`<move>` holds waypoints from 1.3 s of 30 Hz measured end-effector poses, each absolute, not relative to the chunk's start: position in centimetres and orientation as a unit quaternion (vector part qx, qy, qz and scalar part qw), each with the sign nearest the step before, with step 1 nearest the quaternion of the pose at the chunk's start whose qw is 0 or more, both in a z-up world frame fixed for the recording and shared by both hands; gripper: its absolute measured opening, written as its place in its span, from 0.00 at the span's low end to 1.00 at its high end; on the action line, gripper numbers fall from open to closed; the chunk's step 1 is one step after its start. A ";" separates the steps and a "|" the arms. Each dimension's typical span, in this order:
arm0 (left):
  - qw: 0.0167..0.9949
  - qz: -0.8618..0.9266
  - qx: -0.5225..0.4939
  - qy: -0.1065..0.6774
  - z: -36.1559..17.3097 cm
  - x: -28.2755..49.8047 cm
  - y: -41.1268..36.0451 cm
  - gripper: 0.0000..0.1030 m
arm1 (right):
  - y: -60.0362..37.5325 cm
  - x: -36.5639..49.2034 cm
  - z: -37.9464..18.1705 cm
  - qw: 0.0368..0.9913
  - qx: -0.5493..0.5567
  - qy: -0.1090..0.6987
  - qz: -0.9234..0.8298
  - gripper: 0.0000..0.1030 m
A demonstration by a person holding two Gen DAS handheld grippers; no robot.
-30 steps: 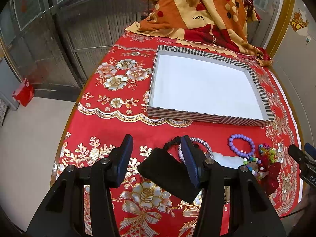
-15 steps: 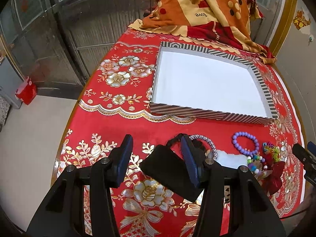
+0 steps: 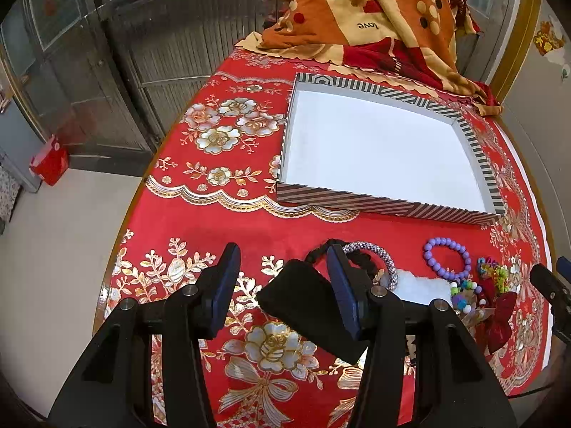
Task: Organize jewelry
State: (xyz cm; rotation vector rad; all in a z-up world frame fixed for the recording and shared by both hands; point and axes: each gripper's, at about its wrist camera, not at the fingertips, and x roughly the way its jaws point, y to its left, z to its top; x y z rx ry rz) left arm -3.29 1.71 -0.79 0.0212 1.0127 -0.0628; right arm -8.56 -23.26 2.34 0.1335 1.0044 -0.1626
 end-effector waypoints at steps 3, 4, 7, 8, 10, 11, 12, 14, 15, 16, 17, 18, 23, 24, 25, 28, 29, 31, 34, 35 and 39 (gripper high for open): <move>0.874 -0.029 0.013 0.485 -0.8 -3.2 1.7 0.48 | -23.3 -8.5 2.4 0.871 0.065 0.481 -0.074 0.95; 0.874 -0.029 0.013 0.485 -0.8 -3.2 1.7 0.48 | -23.3 -8.5 2.4 0.871 0.066 0.481 -0.073 0.95; 0.873 -0.029 0.012 0.486 -0.8 -3.2 1.7 0.48 | -23.1 -8.5 2.3 0.871 0.065 0.482 -0.071 0.95; 0.874 -0.029 0.014 0.486 -0.7 -3.2 1.7 0.48 | -23.1 -8.4 2.2 0.871 0.065 0.482 -0.070 0.95; 0.873 -0.029 0.014 0.486 -0.7 -3.2 1.7 0.48 | -23.0 -8.4 2.1 0.870 0.065 0.484 -0.067 0.95; 0.873 -0.029 0.013 0.486 -0.7 -3.2 1.7 0.48 | -22.9 -8.4 2.1 0.870 0.065 0.484 -0.065 0.95; 0.873 -0.029 0.013 0.487 -0.7 -3.2 1.8 0.48 | -22.8 -8.4 2.1 0.870 0.065 0.485 -0.064 0.95; 0.873 -0.028 0.014 0.486 -0.7 -3.2 1.8 0.48 | -22.8 -8.4 2.1 0.870 0.065 0.485 -0.062 0.95; 0.874 -0.029 0.014 0.486 -0.7 -3.2 1.8 0.48 | -22.7 -8.4 2.1 0.870 0.065 0.485 -0.059 0.95; 0.873 -0.029 0.014 0.486 -0.7 -3.1 1.8 0.48 | -22.7 -8.3 2.0 0.870 0.066 0.486 -0.057 0.95; 0.873 -0.029 0.013 0.486 -0.7 -3.1 1.8 0.48 | -22.7 -8.3 2.0 0.869 0.069 0.486 -0.055 0.95; 0.873 -0.029 0.013 0.486 -0.7 -3.1 1.8 0.48 | -22.7 -8.4 2.0 0.869 0.071 0.486 -0.054 0.95; 0.873 -0.028 0.013 0.486 -0.7 -3.1 1.8 0.48 | -22.6 -8.3 1.9 0.868 0.073 0.488 -0.047 0.95; 0.873 -0.028 0.013 0.486 -0.7 -3.1 1.8 0.48 | -22.6 -8.4 1.9 0.868 0.073 0.488 -0.046 0.95; 0.873 -0.028 0.013 0.486 -0.8 -3.1 1.9 0.48 | -22.5 -8.4 1.9 0.869 0.072 0.488 -0.045 0.95; 0.873 -0.027 0.013 0.486 -0.9 -3.0 2.0 0.48 | -22.4 -8.4 2.0 0.869 0.073 0.487 -0.040 0.95; 0.873 -0.027 0.013 0.486 -0.9 -3.0 2.0 0.48 | -22.4 -8.4 2.0 0.869 0.073 0.488 -0.039 0.95; 0.873 -0.027 0.012 0.487 -1.0 -3.0 2.1 0.48 | -22.2 -8.3 2.0 0.869 0.070 0.489 -0.037 0.95; 0.873 -0.027 0.011 0.487 -1.0 -3.0 2.1 0.48 | -22.1 -8.4 2.0 0.870 0.062 0.489 -0.033 0.95; 0.873 -0.028 0.010 0.487 -1.0 -3.0 2.1 0.48 | -22.1 -8.4 2.0 0.870 0.061 0.488 -0.031 0.95; 0.872 -0.033 0.007 0.488 -0.7 -3.2 2.7 0.48 | -22.6 -8.7 2.1 0.871 0.070 0.487 -0.023 0.95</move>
